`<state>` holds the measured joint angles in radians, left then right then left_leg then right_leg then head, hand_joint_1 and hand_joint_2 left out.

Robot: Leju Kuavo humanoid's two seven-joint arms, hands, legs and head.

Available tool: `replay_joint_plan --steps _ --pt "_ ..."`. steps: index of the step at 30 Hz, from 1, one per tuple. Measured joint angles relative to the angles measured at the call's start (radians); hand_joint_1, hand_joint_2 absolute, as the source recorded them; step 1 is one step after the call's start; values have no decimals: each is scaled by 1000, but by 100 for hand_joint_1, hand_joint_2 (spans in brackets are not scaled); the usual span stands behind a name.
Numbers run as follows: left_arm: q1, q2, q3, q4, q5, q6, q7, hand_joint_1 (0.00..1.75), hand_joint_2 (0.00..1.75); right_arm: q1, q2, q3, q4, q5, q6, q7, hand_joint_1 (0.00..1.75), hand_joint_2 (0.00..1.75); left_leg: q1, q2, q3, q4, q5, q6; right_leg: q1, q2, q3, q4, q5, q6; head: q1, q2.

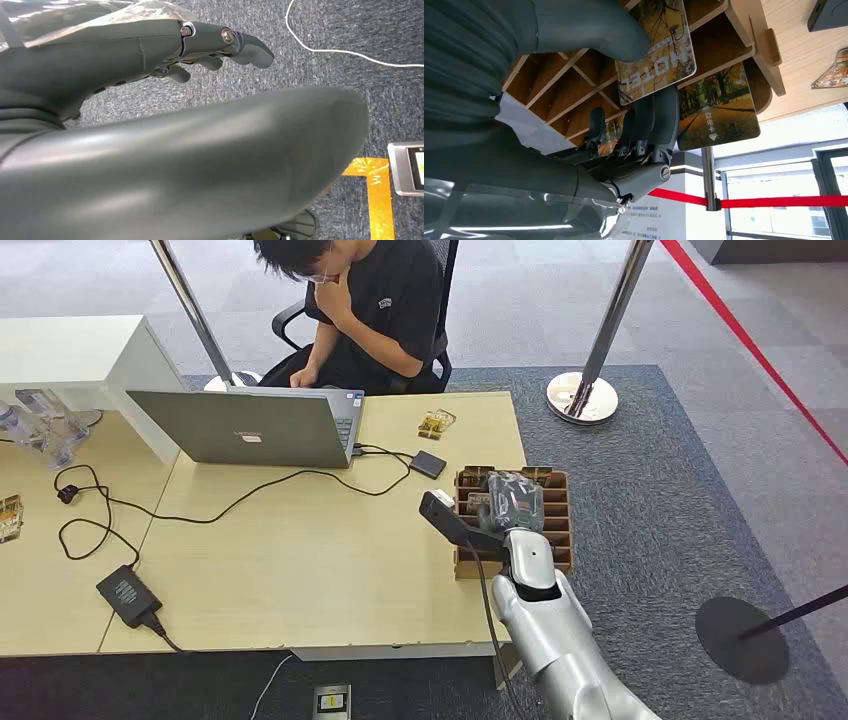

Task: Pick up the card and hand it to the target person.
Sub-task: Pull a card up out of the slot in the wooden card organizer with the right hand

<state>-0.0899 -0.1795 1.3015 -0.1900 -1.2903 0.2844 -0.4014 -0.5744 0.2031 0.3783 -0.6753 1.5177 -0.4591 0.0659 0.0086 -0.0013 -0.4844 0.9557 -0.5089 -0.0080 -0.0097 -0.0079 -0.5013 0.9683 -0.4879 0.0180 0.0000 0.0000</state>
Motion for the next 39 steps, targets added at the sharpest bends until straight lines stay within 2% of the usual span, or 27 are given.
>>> replay_joint_plan --steps 9,13,20,31,39 --pt "1 -1 3 0 3 4 3 0 0 1 2 -8 15 -11 -6 -9 106 175 0 0 2 0 0 0 0 0 2 0 -1 0 0 0" --pt "1 -2 4 0 4 6 5 0 0 1 3 -13 21 -19 -10 -17 129 175 0 0 1 0 0 -1 0 0 1 0 0 0 0 0" --pt "1 -3 5 1 6 9 3 0 0 -4 4 -19 33 -25 -20 -23 150 175 0 0 1 0 1 -1 0 0 0 0 1 0 0 0" --pt "0 -2 6 1 7 11 5 0 0 -3 5 -32 30 -46 -26 -38 151 175 0 0 1 0 1 0 0 0 1 0 1 0 0 0" --pt "-5 -4 11 -1 14 17 15 0 0 13 -3 -38 -82 -89 -20 -80 158 175 0 -1 0 0 2 0 0 -1 0 0 2 0 0 0"
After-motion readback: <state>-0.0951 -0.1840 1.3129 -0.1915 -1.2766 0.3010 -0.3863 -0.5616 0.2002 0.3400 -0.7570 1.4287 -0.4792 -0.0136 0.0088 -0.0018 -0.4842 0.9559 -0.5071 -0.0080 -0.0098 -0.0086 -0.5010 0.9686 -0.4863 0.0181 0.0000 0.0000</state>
